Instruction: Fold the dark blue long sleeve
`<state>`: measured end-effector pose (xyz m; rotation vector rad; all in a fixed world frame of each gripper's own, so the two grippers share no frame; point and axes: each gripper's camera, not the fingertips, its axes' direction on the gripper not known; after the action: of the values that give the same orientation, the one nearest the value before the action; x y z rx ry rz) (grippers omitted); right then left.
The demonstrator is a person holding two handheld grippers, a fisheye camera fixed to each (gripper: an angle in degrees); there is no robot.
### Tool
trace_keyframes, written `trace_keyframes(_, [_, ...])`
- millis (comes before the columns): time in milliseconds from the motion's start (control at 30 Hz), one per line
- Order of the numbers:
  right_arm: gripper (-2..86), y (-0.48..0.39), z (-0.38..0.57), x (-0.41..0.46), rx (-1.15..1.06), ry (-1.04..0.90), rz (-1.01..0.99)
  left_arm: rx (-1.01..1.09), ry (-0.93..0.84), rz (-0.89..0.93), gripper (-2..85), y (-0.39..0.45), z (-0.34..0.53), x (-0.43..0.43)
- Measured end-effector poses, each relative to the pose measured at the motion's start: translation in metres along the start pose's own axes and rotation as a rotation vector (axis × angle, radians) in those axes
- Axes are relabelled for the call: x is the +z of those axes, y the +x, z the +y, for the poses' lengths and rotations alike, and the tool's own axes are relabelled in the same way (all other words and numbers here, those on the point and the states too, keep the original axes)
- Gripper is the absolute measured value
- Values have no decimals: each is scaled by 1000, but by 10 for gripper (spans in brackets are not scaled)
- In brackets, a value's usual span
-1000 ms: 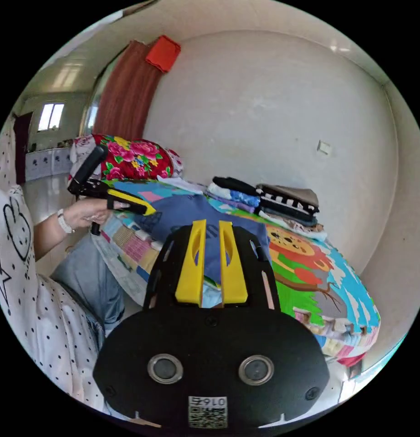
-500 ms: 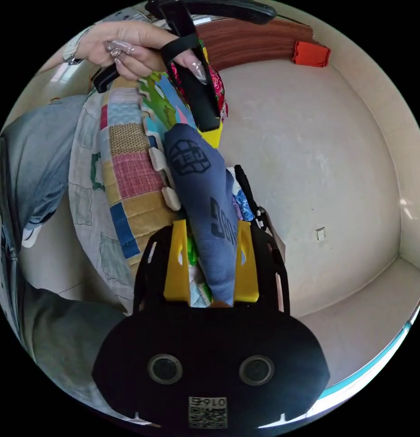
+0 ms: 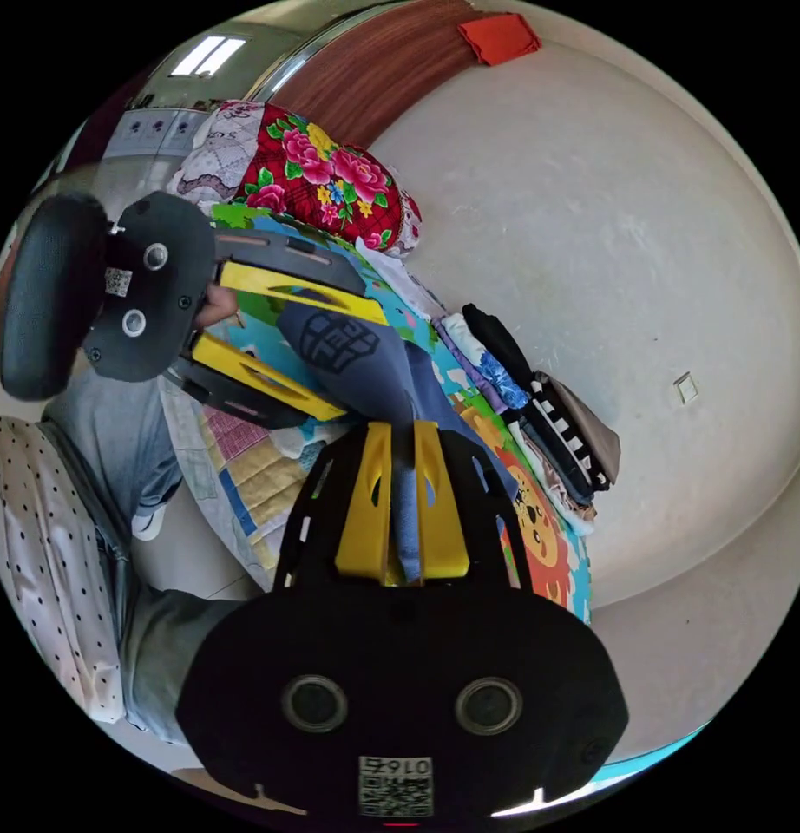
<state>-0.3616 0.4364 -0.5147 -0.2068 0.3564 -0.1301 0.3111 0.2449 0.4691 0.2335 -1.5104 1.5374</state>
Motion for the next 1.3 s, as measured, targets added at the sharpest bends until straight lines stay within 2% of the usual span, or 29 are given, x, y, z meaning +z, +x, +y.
trace_keyframes(133, [44,7,2,4,-22,9,-5,156,-64,-40,147,23,-12,23])
trace_keyframes(300, [60,2,12,22,-34,37,13,204,-55,144,112,3,-32,35])
trace_keyframes(467, [141,-24,15,50,-40,11,260,199,-69,287,108,-27,-60,53])
trace_keyframes(600, [164,-20,9,82,-86,-70,400,244,-59,337,109,-32,-72,68])
trace_keyframes(733, [166,17,12,109,-63,-152,363,284,-41,310,110,-18,-73,75])
trace_keyframes(900, [153,40,22,134,-180,-210,279,329,-30,245,117,9,-74,85])
trace_keyframes(1100, [74,41,27,168,-346,-270,237,486,-30,155,120,48,-75,95])
trace_keyframes(1200, [69,39,24,183,-452,-280,260,511,-29,207,117,43,-79,97])
trace_keyframes(1300, [67,52,16,188,-487,-271,186,519,-27,305,114,26,-88,97])
